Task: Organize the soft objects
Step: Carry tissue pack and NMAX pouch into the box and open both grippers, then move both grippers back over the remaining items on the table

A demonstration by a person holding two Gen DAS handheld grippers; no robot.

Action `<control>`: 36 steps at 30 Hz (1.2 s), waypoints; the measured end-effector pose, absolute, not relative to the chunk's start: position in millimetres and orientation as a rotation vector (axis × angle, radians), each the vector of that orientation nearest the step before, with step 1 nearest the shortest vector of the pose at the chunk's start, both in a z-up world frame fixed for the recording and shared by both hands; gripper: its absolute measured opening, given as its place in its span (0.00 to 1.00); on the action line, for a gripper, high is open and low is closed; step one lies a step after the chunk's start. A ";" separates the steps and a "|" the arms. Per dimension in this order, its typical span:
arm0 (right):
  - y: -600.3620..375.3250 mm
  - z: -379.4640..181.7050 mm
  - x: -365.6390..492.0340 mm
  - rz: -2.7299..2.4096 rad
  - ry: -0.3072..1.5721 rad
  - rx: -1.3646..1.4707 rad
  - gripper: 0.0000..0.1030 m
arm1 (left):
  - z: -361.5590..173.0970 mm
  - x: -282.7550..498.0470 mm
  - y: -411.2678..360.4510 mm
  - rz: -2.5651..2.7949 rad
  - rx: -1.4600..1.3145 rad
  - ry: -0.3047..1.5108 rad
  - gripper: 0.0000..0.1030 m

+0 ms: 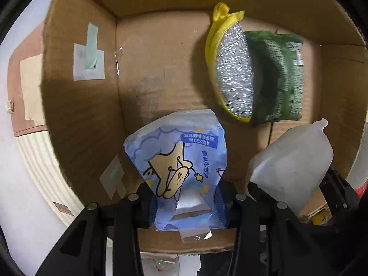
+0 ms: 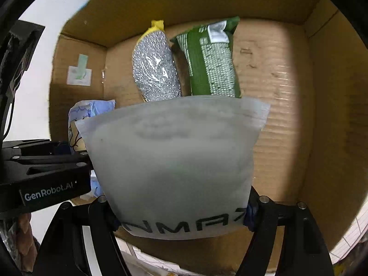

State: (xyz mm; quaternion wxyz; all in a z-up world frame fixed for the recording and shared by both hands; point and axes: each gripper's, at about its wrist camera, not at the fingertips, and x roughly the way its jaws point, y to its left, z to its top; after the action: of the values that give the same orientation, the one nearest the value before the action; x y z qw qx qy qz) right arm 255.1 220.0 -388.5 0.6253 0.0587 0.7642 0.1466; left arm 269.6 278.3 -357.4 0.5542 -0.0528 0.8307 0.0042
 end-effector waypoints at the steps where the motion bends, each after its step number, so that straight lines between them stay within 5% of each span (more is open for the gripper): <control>1: 220.9 -390.7 255.1 0.332 1.758 0.132 0.76 | -361.1 269.2 278.4 0.007 -0.126 1.975 0.39; 5: 230.4 -400.8 257.5 0.334 1.798 0.127 0.81 | -368.2 267.2 278.5 -0.010 -0.160 2.008 0.52; 8: 232.9 -397.4 257.2 0.341 1.808 0.134 0.98 | -364.2 264.8 276.6 -0.005 -0.167 2.000 0.64; 15: 230.7 -370.0 253.5 0.328 1.780 0.095 1.00 | -333.2 256.2 279.8 0.004 -0.212 1.923 0.70; 23: 201.5 -307.2 236.7 0.303 1.651 0.019 1.00 | -262.7 219.1 280.0 0.054 -0.233 1.671 0.96; 36: 150.0 -212.1 169.2 0.295 1.375 -0.071 1.00 | -171.8 151.4 250.8 0.122 -0.228 1.345 0.98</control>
State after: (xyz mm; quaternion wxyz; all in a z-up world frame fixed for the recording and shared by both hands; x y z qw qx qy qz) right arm 169.2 150.0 -212.1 0.7621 -0.0328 0.6322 0.1357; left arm 151.4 250.8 -171.8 0.7746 -0.1052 0.6211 0.0564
